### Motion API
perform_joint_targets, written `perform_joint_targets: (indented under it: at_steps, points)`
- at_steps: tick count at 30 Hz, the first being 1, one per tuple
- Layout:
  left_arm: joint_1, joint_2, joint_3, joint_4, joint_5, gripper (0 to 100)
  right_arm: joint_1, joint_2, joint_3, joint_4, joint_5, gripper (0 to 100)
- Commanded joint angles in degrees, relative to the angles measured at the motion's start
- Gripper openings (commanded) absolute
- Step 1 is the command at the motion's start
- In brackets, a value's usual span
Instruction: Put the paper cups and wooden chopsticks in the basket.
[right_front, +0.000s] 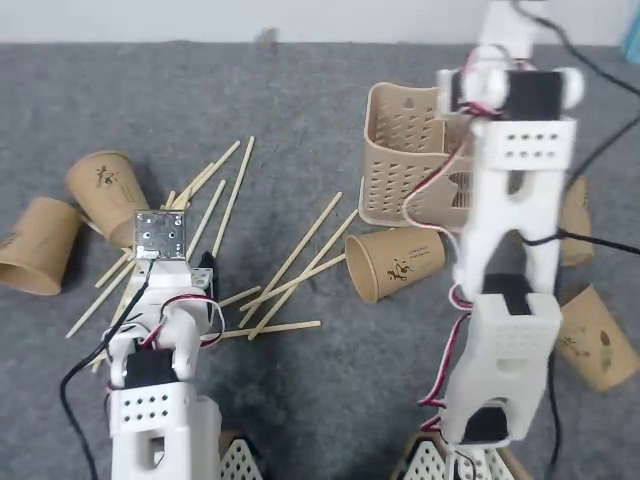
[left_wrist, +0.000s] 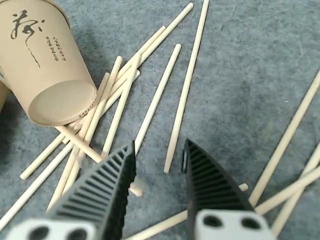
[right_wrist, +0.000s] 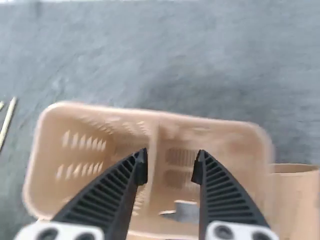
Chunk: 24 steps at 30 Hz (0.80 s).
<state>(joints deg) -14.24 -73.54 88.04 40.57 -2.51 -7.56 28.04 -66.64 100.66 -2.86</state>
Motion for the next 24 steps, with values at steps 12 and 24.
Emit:
perform_joint_targets:
  at_steps: [12, 24]
  points:
    - [0.09, -0.79, -0.22, -1.49, -0.44, 14, -1.98, 12.62, 1.41, 0.4, 0.97, 15.0]
    - [-0.09, -0.79, -0.22, -1.49, -0.44, 14, 2.51, 15.52, 1.67, 2.51, 7.21, 0.7]
